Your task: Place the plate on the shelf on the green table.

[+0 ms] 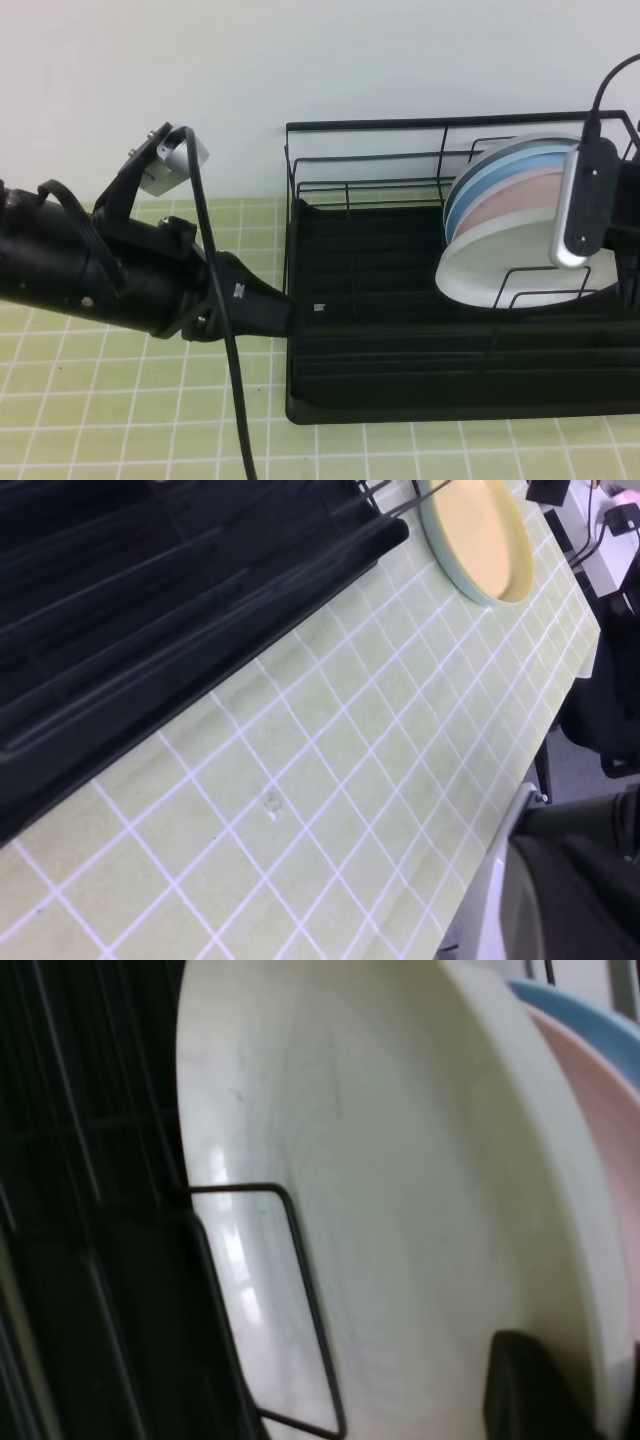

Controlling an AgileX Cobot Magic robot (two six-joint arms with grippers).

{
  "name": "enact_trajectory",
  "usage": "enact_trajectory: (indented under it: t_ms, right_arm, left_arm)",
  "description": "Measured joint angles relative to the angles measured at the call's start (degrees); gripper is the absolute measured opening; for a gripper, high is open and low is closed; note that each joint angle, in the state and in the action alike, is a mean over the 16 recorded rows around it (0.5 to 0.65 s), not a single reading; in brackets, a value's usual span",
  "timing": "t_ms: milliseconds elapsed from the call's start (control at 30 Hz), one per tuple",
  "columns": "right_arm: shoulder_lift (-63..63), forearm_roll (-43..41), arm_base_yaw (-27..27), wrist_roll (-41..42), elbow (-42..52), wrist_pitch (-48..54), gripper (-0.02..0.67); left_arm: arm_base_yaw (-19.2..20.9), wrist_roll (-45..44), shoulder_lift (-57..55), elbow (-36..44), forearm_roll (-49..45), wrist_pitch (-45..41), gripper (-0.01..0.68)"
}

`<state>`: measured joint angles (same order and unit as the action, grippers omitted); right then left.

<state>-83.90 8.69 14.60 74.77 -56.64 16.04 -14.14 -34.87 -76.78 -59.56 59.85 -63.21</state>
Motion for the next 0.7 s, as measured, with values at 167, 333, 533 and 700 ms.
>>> enact_trajectory:
  t_ms: [167, 333, 533, 700]
  right_arm:
    - [-0.01, -0.6, -0.51, -3.12, 0.03, -0.02, 0.21]
    - [0.38, -0.99, -1.01, -5.95, 0.07, -0.88, 0.313]
    - [1.5, -1.37, -1.36, -7.49, 0.09, -3.07, 0.402]
    - [2.81, -0.71, -1.38, -7.61, 0.09, -4.59, 0.429]
  left_arm:
    - [0.0, -0.31, 0.0, 0.0, 0.0, -0.86, -0.002]
    - [0.0, -0.64, 0.0, 0.0, 0.0, -1.39, -0.002]
    - [0.0, -0.79, 0.0, 0.0, 0.05, -1.54, -0.002]
    - [0.0, -0.98, 0.0, 0.0, 0.13, -1.53, -0.002]
